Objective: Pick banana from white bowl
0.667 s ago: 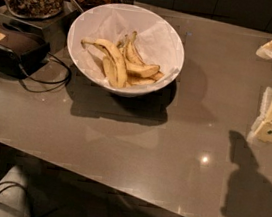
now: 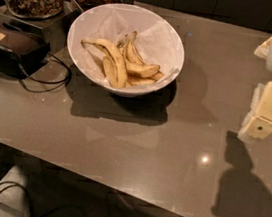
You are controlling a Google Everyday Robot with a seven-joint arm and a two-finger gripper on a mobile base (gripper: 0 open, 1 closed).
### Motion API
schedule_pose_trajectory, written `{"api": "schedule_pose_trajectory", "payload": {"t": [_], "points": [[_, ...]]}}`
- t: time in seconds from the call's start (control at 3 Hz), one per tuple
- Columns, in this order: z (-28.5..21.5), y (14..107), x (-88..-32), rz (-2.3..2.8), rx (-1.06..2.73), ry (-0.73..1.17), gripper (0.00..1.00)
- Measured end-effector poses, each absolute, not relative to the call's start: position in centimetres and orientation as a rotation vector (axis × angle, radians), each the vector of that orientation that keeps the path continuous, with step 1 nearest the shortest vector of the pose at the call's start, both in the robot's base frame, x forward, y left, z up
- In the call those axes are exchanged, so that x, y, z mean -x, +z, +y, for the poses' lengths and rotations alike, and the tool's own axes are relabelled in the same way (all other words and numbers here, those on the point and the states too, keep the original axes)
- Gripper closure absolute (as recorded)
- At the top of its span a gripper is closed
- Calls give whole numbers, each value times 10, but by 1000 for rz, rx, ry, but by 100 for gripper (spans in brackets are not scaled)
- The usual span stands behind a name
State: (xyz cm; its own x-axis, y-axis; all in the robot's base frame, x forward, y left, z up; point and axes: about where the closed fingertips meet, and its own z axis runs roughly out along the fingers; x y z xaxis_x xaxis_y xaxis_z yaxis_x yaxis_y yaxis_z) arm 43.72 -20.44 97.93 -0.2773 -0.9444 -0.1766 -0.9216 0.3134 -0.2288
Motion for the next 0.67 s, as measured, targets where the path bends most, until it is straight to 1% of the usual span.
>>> {"api": "schedule_pose_trajectory", "payload": {"t": [0.67], "points": [[-145, 978, -449, 2432, 1729, -307, 0]]}}
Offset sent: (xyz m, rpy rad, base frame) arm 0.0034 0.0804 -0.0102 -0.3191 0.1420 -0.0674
